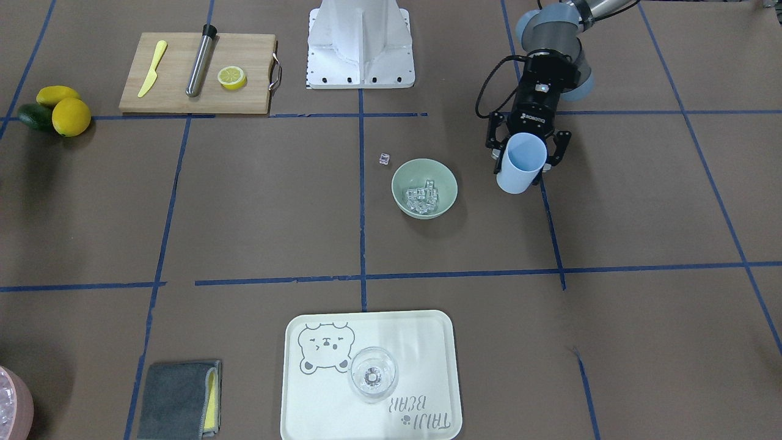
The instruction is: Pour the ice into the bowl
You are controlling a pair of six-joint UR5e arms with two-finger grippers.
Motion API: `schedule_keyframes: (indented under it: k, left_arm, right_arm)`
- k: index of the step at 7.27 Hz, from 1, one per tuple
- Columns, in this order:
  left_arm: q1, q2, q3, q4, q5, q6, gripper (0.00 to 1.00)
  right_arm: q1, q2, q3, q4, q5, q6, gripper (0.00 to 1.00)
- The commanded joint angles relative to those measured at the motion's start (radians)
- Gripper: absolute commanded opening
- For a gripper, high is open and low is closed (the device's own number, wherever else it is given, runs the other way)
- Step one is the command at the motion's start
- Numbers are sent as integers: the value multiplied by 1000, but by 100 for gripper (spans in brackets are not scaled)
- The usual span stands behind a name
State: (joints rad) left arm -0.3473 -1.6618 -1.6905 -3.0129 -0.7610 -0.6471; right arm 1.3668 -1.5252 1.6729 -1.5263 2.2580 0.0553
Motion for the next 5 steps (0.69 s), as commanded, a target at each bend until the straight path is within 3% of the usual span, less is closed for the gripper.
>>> schedule_keyframes:
  k: [1,3,5]
  left_arm:
    - [-140,142,0,-1,-114,-61,0]
    - [-202,248,9,-3,-176,-281,0]
    - [-206,318,46,-7,-173,-405,0]
  right_arm:
    - [0,-3,2,0,0,1,100]
    - [0,-7,10,0,0,3,100]
    - [0,-21,5,40,0,6,100]
